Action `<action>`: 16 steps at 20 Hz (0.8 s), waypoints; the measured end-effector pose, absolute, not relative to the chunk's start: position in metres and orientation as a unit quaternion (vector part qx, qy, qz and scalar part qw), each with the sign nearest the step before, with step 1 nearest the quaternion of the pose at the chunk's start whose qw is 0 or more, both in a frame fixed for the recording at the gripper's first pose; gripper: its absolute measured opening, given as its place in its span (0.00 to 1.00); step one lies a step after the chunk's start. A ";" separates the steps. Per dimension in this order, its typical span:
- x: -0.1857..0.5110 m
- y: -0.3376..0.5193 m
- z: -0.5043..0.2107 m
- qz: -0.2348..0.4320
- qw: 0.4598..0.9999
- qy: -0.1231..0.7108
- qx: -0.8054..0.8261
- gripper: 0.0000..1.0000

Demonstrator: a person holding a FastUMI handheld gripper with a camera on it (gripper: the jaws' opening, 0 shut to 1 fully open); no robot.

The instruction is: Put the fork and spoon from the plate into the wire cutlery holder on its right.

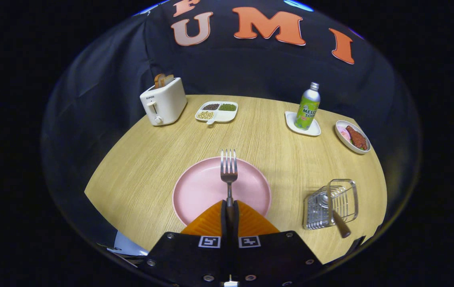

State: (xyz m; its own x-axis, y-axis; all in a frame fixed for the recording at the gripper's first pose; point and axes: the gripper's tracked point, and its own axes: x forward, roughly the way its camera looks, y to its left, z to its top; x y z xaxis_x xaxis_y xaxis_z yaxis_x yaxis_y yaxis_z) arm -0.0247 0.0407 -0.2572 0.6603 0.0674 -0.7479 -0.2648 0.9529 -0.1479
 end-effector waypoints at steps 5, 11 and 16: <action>-0.029 -0.008 -0.215 0.068 0.898 0.408 -0.149 0.02; -0.047 -0.069 -0.197 0.041 0.873 0.448 -0.188 0.02; -0.059 -0.109 -0.189 0.023 0.840 0.499 -0.210 0.02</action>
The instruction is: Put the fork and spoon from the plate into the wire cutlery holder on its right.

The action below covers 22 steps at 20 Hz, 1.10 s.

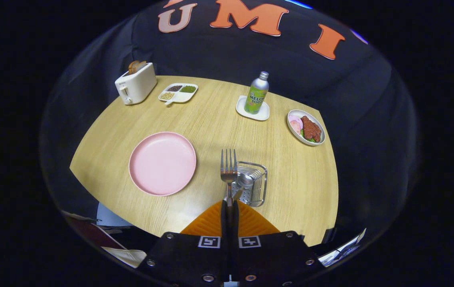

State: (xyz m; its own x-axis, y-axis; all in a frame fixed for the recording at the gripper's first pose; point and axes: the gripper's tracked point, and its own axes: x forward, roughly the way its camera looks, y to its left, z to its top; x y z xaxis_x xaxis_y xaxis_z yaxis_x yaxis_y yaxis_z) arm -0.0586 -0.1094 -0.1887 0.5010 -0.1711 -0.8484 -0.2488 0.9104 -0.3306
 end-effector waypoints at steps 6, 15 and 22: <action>-0.063 -0.131 -0.200 0.014 0.791 0.572 -0.217 0.03; -0.048 -0.150 -0.229 0.010 0.718 0.658 -0.227 0.03; -0.033 -0.146 -0.243 0.022 0.674 0.698 -0.239 0.04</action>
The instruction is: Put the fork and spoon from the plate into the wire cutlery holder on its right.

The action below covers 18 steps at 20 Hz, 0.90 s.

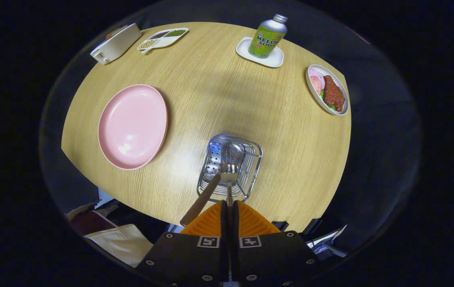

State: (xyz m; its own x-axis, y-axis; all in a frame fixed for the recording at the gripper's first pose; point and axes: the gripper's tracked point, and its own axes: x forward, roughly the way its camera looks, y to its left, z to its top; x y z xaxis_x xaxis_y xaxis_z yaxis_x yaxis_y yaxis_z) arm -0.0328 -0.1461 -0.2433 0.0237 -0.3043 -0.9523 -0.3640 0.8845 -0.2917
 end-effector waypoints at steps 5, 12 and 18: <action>-0.026 -0.147 -0.254 0.024 0.661 0.704 -0.258 0.05; -0.015 -0.148 -0.252 0.024 0.683 0.682 -0.262 0.18; 0.017 -0.125 -0.213 0.009 0.787 0.590 -0.181 1.00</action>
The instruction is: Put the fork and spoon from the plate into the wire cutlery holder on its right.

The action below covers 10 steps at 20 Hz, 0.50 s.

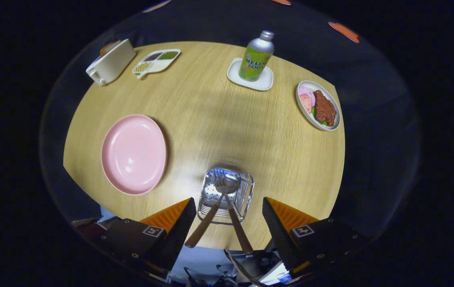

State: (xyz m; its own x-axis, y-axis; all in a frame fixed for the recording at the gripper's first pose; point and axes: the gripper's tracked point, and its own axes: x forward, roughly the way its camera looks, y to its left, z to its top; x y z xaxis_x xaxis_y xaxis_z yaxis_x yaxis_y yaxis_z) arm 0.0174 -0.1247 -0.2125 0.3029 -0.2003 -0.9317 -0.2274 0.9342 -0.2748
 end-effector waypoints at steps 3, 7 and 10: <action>0.032 -0.109 -0.176 -0.010 0.848 0.510 -0.143 1.00; 0.035 -0.072 -0.130 -0.004 0.909 0.408 -0.087 0.99; 0.021 -0.050 -0.104 0.009 0.925 0.372 -0.071 1.00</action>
State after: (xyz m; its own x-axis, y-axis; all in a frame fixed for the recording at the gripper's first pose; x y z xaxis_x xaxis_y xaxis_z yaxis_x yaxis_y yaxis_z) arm 0.0213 -0.0499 -0.1045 0.7229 -0.0353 -0.6901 -0.0701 0.9898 -0.1241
